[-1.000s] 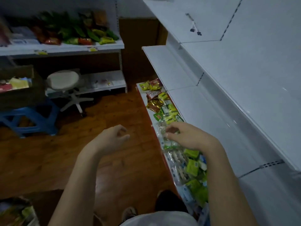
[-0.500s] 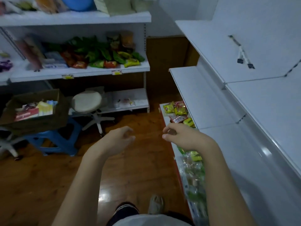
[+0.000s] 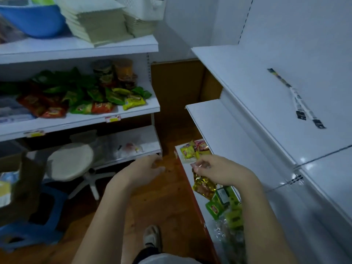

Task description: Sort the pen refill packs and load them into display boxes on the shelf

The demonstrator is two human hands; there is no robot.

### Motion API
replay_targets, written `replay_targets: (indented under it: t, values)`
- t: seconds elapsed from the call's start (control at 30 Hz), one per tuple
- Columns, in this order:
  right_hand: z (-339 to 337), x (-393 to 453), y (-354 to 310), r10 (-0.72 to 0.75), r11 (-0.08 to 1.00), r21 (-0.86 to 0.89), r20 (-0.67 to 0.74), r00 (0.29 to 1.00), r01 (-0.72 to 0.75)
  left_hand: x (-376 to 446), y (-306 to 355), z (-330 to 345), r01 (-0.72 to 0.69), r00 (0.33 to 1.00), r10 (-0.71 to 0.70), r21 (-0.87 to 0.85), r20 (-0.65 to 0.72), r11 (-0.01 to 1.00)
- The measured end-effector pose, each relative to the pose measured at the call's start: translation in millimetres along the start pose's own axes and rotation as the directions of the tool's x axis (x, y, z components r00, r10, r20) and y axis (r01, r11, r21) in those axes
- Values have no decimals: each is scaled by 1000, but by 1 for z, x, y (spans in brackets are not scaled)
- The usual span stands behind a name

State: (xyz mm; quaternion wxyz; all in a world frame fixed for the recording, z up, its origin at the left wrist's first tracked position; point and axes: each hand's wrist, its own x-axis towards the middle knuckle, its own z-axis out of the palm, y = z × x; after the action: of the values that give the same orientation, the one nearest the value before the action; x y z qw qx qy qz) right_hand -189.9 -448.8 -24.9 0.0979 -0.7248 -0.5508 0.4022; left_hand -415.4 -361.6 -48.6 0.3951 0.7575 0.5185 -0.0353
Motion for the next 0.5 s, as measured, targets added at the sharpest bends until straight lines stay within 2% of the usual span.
replay_targets:
  t: [0.07,0.17,0.23,0.33,0.4,0.5]
  values:
    - [-16,27,-5,48,998,29,14,999,-48,42,5,-19,-48,998,47,28,39,998]
    - [-44,59,-11,52,995,92,-113,992,-42,99,20,-44,-126,992,123,101,37,987]
    - [-63,75,-10,93,989,131,-153,984,-73,130,41,-61,-175,982,162,141,102,974]
    - [-100,100,-5,123,978,186,-177,977,-89,177,83,-86,-325,936,304,106,174,940]
    - [-132,120,-5,103,976,216,-330,939,-31,212,116,-103,-446,893,439,66,96,892]
    - [-176,140,1,62,955,279,-527,848,104,258,165,-119,-598,799,593,-24,-95,801]
